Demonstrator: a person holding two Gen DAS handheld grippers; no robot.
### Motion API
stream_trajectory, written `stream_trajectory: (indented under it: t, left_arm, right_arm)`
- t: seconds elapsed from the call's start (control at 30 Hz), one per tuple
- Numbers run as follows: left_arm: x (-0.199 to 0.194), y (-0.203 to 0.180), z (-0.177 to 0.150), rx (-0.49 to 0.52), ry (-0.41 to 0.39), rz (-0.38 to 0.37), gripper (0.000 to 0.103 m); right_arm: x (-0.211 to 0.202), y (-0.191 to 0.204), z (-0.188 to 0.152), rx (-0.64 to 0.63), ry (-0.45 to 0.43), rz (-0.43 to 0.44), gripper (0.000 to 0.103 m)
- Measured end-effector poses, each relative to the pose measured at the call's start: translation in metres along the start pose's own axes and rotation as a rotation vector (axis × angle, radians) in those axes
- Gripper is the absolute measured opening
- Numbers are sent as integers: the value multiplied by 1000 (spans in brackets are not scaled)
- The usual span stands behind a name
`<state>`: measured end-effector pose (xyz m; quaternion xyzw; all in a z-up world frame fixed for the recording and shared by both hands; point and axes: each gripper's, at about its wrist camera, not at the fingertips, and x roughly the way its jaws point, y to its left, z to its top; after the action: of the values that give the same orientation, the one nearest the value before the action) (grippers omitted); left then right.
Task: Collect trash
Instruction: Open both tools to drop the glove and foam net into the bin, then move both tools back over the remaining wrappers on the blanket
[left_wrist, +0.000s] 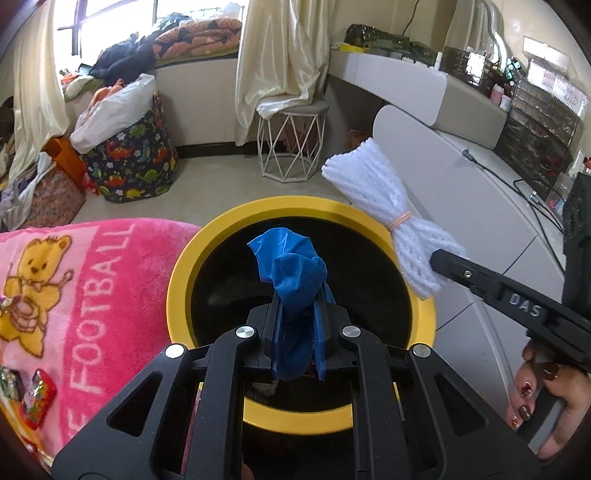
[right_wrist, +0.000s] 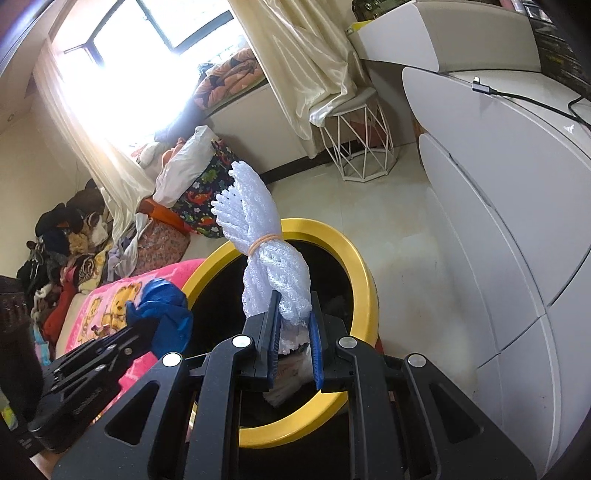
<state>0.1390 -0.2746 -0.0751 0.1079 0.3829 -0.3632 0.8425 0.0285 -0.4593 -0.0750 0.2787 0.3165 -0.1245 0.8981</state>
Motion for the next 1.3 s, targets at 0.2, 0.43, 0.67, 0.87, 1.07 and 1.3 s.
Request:
stream_trajectory:
  t: [0.2, 0.43, 0.67, 0.87, 1.07, 1.3]
  left_arm:
    - [17, 12, -2, -32, 40, 7, 9]
    - [27, 19, 2, -43, 54, 14, 9]
    - [24, 15, 5, -48, 35, 0, 36]
    - [8, 11, 4, -54, 0, 6, 72]
    - [-12, 18, 4, -120, -36, 7, 92]
    - [-34, 23, -2, -153, -55, 30, 92]
  right_arm:
    - [5, -1, 2, -3, 14, 3, 14]
    - [7, 2, 0, -10, 17, 8, 16]
    - [6, -6, 1, 33, 15, 10, 30]
    - [2, -4, 3, 33, -4, -7, 45]
    - [-1, 0, 2, 13, -23, -40, 61]
    - [-10, 10, 1, -28, -69, -86, 73]
